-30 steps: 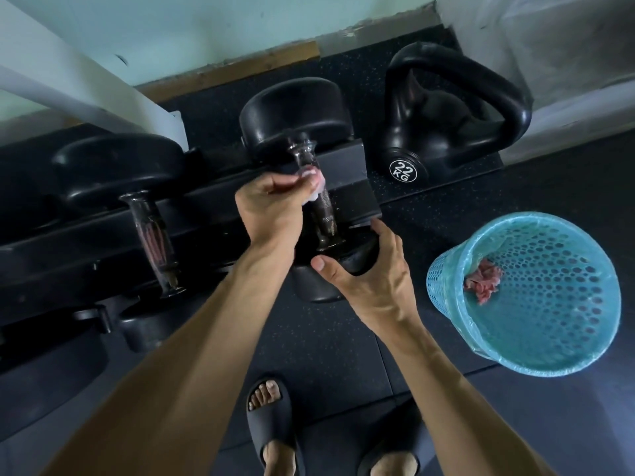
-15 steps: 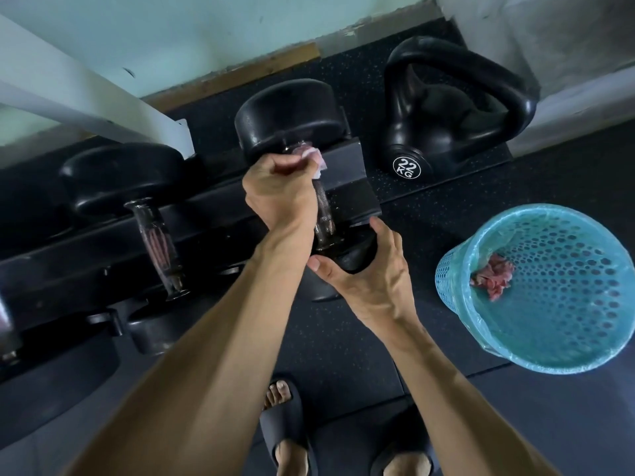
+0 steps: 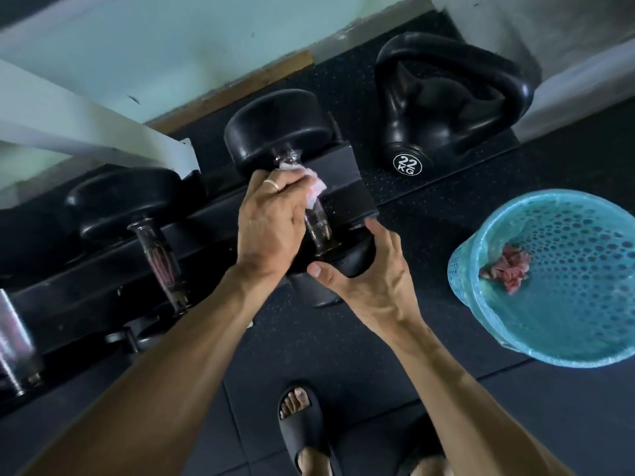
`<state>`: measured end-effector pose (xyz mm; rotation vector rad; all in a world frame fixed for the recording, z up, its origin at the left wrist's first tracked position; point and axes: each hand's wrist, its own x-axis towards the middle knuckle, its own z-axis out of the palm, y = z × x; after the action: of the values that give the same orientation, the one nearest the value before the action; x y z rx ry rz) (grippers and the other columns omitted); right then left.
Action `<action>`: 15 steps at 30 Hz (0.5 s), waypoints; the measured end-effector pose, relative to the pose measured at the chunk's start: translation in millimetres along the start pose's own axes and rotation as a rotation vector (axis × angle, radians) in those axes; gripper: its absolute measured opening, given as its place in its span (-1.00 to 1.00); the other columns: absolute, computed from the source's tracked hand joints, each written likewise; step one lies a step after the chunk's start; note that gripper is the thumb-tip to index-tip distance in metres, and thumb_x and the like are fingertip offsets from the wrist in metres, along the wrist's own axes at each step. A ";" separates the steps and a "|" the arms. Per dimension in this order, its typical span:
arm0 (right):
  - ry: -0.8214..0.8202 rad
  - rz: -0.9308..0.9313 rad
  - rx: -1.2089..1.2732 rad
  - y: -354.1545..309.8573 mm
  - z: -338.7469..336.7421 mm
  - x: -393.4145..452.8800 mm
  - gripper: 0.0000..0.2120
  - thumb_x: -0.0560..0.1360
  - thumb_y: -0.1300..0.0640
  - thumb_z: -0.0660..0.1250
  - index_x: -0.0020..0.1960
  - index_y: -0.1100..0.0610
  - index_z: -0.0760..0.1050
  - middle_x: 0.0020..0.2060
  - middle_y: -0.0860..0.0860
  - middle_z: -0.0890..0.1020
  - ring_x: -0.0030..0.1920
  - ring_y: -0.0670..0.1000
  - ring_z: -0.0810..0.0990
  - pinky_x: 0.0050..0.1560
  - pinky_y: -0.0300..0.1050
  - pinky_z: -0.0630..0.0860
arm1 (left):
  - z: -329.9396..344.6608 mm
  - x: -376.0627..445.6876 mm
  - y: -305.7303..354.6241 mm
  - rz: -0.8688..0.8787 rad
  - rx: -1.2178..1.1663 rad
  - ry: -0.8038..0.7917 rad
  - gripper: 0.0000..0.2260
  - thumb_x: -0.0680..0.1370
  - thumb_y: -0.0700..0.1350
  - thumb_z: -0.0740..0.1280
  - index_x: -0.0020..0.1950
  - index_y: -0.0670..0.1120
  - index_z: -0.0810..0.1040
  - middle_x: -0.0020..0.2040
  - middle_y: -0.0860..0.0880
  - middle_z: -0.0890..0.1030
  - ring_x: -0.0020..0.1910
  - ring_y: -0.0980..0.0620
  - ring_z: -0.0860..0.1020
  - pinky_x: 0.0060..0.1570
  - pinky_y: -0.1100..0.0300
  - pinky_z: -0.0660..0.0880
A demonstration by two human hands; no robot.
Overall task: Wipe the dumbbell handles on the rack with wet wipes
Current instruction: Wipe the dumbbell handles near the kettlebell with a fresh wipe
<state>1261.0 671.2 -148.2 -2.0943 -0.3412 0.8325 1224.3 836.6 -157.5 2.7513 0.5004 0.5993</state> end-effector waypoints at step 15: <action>0.041 0.005 -0.005 1.2 4.3 -3.0 0.15 0.10 -0.45 0.37 0.56 0.01 0.14 0.43 -0.03 0.33 0.38 -0.08 0.34 0.19 -0.35 0.24 | -1.7 6.0 -19.9 0.133 -0.067 -0.047 -0.74 0.47 -0.39 0.40 0.10 -0.16 0.69 0.06 -0.02 0.70 -0.04 -0.02 0.45 0.03 0.34 0.40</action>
<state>1255.9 671.6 -149.7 -2.1148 -0.3166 0.7912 1223.3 857.2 -160.7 2.7432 0.2837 0.5702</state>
